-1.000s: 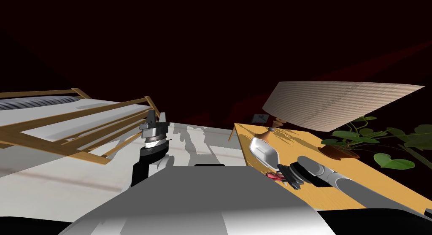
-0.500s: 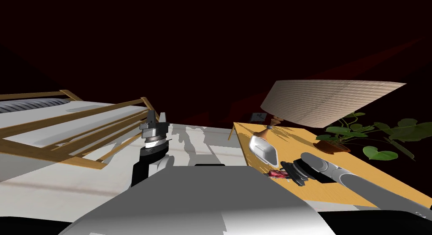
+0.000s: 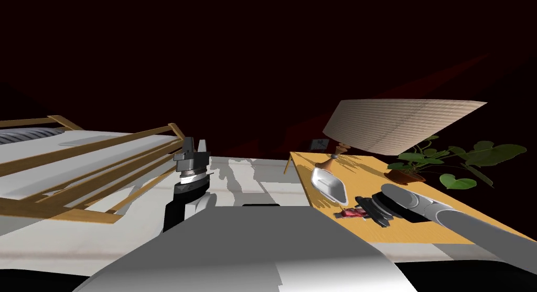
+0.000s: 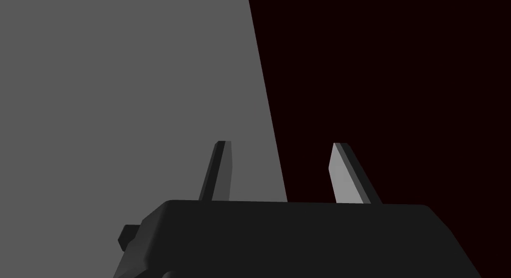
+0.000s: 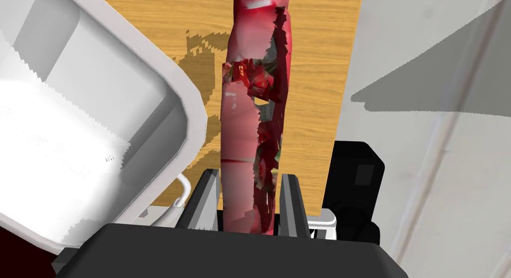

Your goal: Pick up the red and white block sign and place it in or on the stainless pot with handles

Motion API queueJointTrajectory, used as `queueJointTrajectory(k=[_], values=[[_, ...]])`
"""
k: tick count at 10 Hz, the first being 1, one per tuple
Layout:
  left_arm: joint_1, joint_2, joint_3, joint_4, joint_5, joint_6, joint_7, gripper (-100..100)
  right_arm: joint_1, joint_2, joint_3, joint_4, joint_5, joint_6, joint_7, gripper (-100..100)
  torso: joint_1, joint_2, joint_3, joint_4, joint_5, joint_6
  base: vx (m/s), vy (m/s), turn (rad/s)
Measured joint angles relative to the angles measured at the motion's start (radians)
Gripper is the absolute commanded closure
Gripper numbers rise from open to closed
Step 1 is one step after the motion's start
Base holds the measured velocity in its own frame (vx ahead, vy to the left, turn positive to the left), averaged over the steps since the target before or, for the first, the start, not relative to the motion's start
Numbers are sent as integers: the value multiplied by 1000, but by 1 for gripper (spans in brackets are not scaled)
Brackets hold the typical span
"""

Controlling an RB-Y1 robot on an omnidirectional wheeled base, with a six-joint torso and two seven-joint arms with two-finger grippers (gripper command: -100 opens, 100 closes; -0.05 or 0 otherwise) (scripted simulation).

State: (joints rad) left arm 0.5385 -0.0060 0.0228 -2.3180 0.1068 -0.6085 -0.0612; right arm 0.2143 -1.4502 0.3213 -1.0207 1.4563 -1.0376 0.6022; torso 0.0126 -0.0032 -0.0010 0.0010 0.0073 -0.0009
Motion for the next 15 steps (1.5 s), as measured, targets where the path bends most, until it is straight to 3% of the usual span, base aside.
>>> queueJointTrajectory(k=[1, 2, 3, 4, 8, 12, 14, 15], values=[[0, 0, 0, 0, 0, 0, 0, 0, -12, -26, 0, 4, 1, -13, 15, 100, 2, -1, 0, 0, 1, 0, 88, 113, -130], [0, 0, 0, 0, 0, 0, 0, 0, -46, -30, 6, 50, 10, -31, 56, 100, 2, -1, -1, 0, 1, 0, 53, 74, -37], [0, 0, 0, 0, 0, 0, 0, 0, -45, -44, 4, 52, 9, -39, 74, 100, 1, 0, 0, 0, 1, -1, 9, 22, 20], [0, 0, 0, 0, 0, 0, 0, 0, -26, -59, -3, 29, 0, -36, 66, 100, -1, 2, 1, 0, 1, -1, 13, 33, -67], [0, 0, 0, 0, 0, 0, 0, 0, -48, -139, -5, 40, 6, -78, 122, 100, 6, -1, -1, -1, 4, 0, 70, 89, -97], [0, 0, 0, 0, 0, 0, 0, 0, -30, -224, -15, -9, 3, -103, 125, 100, 6, -2, -2, -1, 6, 0, 79, 62, -75], [0, 0, 0, 0, 0, 0, 0, 0, -72, -267, -11, 11, 29, -147, 155, 100, 6, -4, -3, -2, 8, 0, 94, 39, -57], [0, 0, 0, 0, 0, 0, 0, 0, -72, -285, -14, 21, 29, -157, 170, 100, 5, -3, -2, -1, 8, 0, 72, 20, -29]])
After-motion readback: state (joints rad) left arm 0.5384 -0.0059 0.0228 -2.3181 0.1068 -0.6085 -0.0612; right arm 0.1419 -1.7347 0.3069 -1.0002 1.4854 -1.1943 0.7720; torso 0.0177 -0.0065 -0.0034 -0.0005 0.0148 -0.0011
